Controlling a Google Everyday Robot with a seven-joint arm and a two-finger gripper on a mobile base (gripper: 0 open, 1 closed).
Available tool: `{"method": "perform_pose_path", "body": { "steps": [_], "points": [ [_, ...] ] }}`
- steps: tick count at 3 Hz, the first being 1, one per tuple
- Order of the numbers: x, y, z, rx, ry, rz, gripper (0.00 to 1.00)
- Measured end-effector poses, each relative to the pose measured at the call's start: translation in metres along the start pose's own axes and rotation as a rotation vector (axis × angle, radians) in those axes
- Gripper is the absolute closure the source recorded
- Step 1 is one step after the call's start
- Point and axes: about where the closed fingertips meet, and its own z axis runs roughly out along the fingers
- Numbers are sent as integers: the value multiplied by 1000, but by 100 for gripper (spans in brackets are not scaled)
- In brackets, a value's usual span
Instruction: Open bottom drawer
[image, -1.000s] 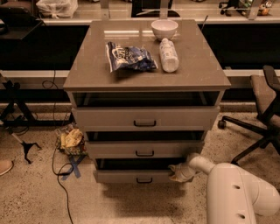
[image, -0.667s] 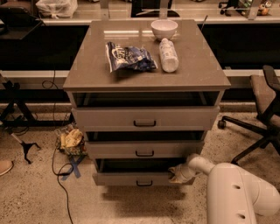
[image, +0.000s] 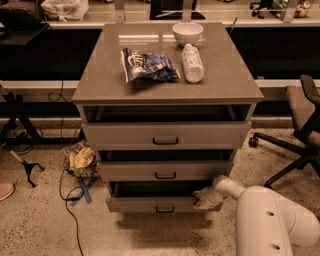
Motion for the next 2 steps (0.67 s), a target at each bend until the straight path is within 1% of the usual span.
{"method": "perform_pose_path", "body": {
  "steps": [2],
  "points": [
    [-1,1,1,-2,-1,0,27]
  ]
}}
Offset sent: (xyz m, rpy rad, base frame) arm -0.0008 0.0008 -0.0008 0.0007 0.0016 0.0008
